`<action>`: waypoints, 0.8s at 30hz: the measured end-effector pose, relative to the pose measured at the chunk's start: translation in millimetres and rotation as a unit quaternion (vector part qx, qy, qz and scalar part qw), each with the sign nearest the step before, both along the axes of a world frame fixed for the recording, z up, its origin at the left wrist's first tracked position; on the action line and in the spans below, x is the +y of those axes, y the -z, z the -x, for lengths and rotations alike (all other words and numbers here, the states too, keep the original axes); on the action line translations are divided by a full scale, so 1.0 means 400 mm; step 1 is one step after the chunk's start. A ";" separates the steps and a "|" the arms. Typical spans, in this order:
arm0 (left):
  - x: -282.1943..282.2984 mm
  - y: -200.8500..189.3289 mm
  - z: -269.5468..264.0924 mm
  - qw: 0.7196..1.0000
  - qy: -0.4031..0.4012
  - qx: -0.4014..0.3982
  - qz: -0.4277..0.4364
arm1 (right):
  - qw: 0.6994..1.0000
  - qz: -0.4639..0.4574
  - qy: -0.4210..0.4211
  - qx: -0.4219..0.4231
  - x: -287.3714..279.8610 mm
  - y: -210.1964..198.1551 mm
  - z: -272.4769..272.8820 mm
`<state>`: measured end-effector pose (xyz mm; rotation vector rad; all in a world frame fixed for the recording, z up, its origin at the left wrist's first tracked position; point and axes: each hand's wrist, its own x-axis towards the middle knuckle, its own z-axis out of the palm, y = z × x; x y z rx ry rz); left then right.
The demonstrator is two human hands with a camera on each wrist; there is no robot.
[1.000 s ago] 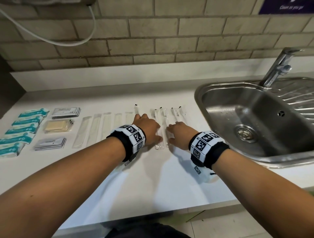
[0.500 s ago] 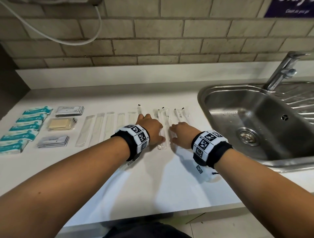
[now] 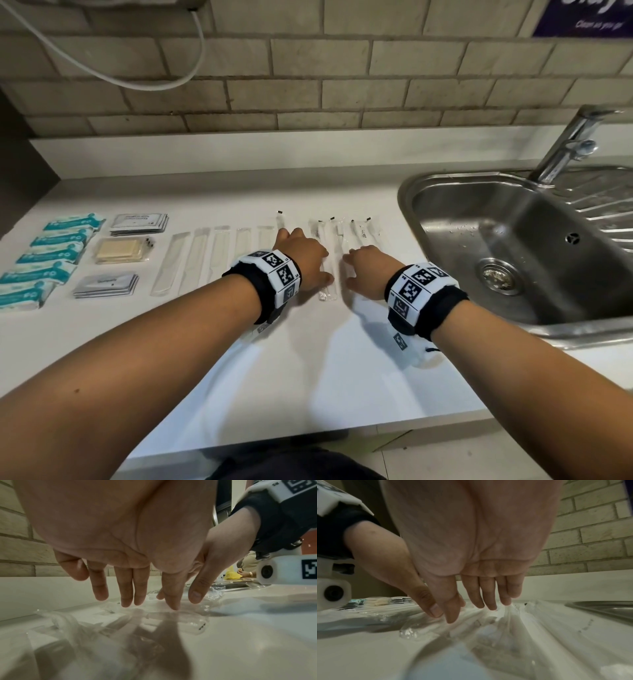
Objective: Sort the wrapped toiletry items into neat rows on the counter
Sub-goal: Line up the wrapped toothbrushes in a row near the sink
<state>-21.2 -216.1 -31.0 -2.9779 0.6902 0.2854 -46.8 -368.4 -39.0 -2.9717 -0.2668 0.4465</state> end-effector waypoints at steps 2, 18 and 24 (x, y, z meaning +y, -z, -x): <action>0.009 -0.010 -0.001 1.000 -0.006 -0.009 0.009 | 1.000 -0.006 -0.011 -0.021 0.006 -0.007 0.003; 0.117 0.004 -0.012 0.998 -0.053 0.006 -0.018 | 0.998 -0.009 -0.065 -0.014 0.069 -0.006 -0.002; 0.115 0.012 -0.011 0.998 -0.066 0.024 0.002 | 0.998 -0.018 -0.057 -0.009 0.076 -0.011 -0.001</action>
